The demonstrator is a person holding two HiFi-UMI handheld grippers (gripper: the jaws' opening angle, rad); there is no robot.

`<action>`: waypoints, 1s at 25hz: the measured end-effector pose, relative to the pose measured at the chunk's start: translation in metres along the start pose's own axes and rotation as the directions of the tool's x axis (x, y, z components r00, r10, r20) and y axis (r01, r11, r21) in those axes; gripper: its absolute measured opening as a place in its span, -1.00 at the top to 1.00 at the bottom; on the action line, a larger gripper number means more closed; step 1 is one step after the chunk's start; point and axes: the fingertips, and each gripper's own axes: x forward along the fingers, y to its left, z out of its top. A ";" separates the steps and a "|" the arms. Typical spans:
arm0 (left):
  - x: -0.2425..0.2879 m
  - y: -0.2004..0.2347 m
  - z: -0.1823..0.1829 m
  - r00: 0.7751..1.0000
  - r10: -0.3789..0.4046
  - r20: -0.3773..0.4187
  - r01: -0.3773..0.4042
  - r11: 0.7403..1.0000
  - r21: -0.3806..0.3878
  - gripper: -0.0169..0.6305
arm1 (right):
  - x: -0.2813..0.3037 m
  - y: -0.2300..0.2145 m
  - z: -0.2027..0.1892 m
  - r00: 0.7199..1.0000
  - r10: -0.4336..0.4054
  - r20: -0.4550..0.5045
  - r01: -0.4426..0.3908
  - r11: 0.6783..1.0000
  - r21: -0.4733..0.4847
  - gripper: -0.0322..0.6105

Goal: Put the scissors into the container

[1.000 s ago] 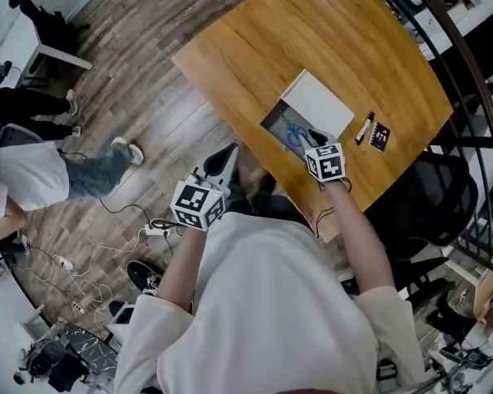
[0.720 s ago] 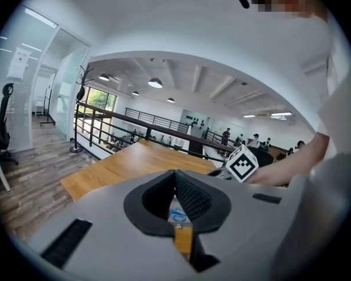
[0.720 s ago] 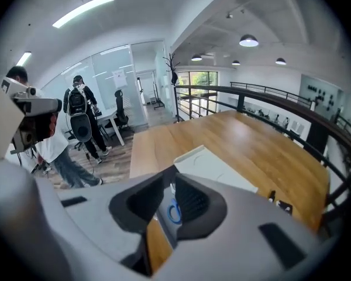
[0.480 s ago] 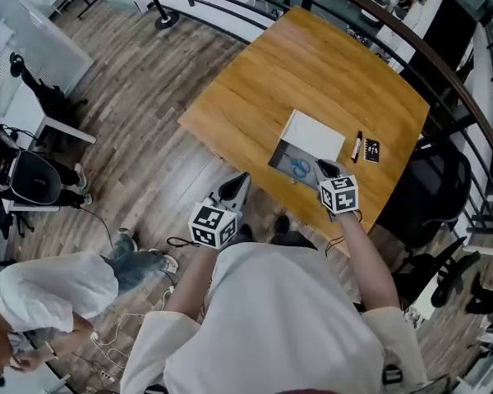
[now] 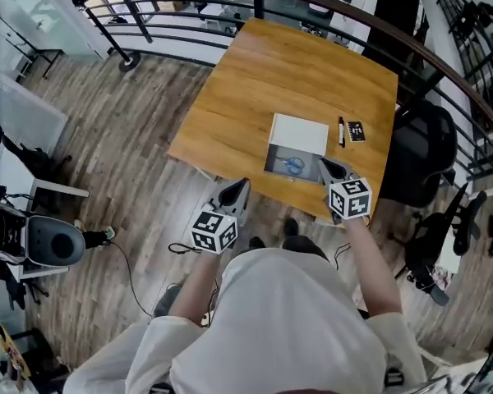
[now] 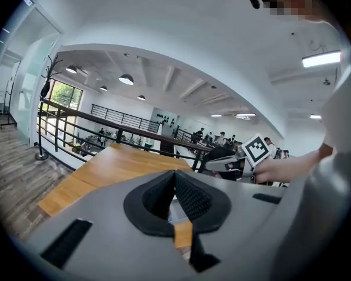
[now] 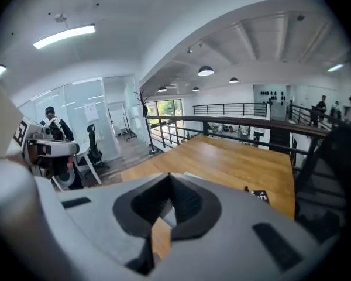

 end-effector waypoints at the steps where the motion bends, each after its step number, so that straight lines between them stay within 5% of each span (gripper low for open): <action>1: 0.001 -0.003 0.002 1.000 -0.022 -0.001 0.022 1.000 0.003 0.97 | -0.009 0.001 0.003 1.000 -0.015 0.017 0.015 1.000 0.016 0.89; 14: 0.005 -0.052 0.023 0.993 -0.107 0.051 0.103 0.992 0.067 0.97 | -0.094 -0.006 0.026 0.984 -0.069 0.162 0.068 0.998 0.011 0.89; 25: 0.005 -0.074 0.046 0.991 -0.019 0.130 0.010 0.998 0.068 0.97 | -0.127 -0.019 0.047 0.966 -0.015 0.258 0.038 0.996 -0.084 0.89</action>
